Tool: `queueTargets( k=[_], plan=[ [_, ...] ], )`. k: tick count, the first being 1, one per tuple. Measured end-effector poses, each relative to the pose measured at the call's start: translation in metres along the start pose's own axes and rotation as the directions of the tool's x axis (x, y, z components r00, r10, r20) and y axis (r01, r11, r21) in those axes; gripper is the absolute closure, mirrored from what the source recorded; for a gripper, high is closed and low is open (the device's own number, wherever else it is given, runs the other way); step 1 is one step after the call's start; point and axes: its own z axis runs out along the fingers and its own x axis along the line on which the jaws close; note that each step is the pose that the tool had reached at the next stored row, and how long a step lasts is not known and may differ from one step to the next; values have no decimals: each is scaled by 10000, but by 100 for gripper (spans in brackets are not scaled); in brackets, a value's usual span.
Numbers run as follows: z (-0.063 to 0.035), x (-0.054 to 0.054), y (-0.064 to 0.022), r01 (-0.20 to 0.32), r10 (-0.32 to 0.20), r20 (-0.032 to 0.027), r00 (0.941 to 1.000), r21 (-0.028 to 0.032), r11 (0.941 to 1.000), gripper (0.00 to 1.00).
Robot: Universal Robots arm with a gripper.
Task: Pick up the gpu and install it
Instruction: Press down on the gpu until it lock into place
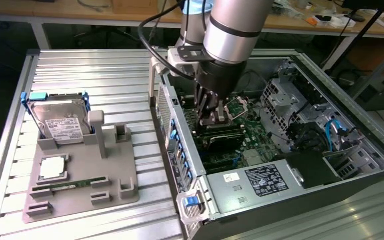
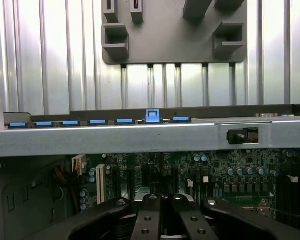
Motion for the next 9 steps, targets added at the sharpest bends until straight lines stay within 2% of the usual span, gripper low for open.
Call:
queueTargets(
  k=[6, 9],
  plan=[
    [-17, 3, 65, 3, -3, 1, 10000, 1, 10000, 89],
    [-15, 4, 131, 2, -2, 0, 10000, -1, 10000, 89]
  ],
)
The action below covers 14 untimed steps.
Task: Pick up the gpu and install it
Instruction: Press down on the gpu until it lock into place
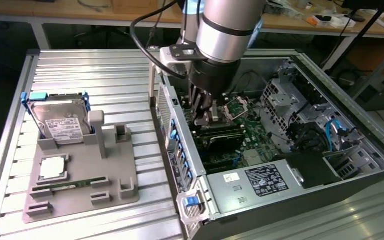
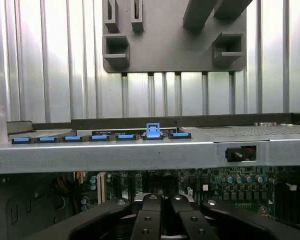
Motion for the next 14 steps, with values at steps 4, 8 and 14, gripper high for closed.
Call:
queueTargets(
  k=[4, 8, 14],
  plan=[
    [3, 0, 35, -1, 1, 1, 10000, 0, 10000, 89],
    [17, 1, 59, 0, 0, -2, 10000, -2, 10000, 89],
    [62, 0, 86, 0, 0, -3, 10000, -2, 10000, 89]
  ],
)
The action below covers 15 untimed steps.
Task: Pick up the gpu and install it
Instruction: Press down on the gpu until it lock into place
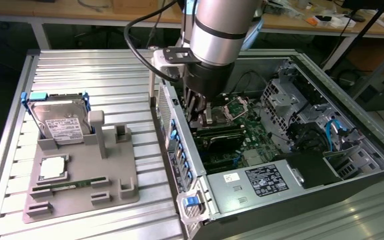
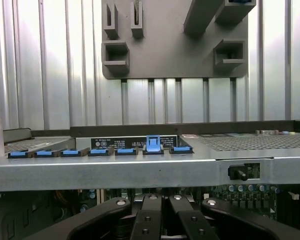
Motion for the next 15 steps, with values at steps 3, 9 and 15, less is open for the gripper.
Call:
queueTargets(
  k=[3, 9, 15],
  plan=[
    [19, 0, 13, 1, -1, -4, 10000, -1, 10000, 89],
    [27, -1, 26, 1, -1, 0, 10000, 0, 10000, 89],
    [30, 1, 48, 0, 0, 1, 10000, 0, 10000, 89]
  ],
)
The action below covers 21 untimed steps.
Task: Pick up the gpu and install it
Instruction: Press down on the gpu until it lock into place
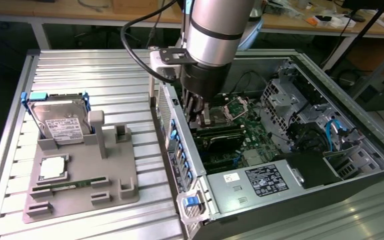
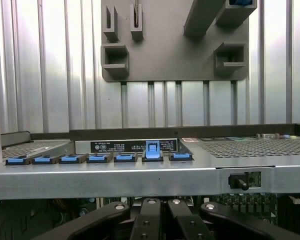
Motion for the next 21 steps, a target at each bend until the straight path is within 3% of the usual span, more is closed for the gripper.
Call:
queueTargets(
  k=[10, 12, 14, 16, 21],
  plan=[
    [11, 9, 12, -1, 1, 13, 10000, -9, 10000, 89],
    [-45, 6, 8, -2, 2, 65, 10000, 7, 10000, 89],
    [-159, 13, -3, 1, -1, 37, 10000, -6, 10000, 89],
    [-238, 17, -41, 2, -2, 46, 10000, -7, 10000, 89],
    [-256, 18, -249, 20, -20, 53, 10000, -5, 10000, 89]
  ],
)
